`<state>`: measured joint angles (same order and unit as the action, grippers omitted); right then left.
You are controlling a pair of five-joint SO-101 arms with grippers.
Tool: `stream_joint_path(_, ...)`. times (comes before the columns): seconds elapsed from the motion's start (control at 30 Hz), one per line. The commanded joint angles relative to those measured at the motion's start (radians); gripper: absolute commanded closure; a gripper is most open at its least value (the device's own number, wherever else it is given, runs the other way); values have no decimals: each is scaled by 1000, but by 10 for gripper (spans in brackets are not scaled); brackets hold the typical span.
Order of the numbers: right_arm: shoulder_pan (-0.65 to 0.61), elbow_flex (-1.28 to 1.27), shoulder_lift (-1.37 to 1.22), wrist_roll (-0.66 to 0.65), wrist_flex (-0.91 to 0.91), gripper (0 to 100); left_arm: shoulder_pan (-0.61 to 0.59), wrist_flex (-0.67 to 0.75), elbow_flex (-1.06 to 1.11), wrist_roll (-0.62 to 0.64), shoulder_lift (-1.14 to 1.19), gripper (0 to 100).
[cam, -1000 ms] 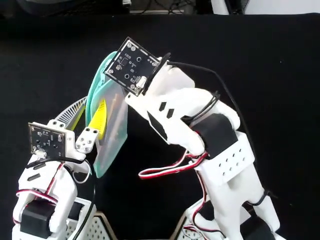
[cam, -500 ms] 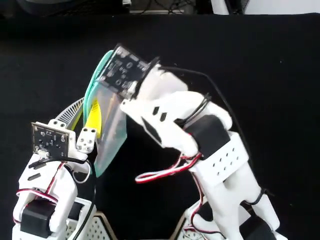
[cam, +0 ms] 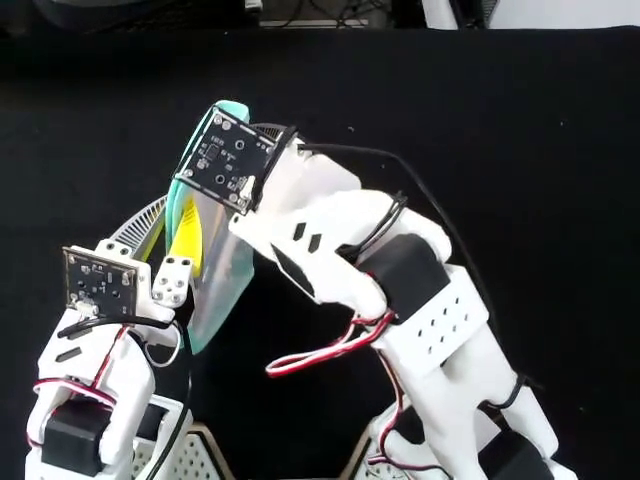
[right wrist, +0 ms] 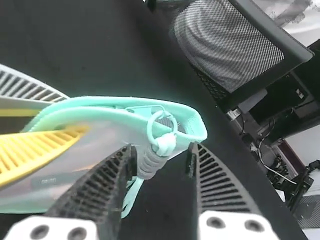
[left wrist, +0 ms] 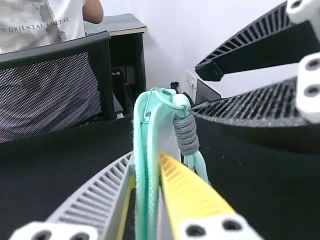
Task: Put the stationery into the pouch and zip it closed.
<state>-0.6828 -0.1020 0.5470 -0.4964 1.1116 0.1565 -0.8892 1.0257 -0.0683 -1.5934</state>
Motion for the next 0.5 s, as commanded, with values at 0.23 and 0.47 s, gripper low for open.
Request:
stream_joint_path(0.23,-26,-71,24,-9,-103,832,1,-44,-15,-9,3,970)
stream_joint_path(0.47,-23,-197,30,-9,-299,832,1,-68,-13,-9,2,970)
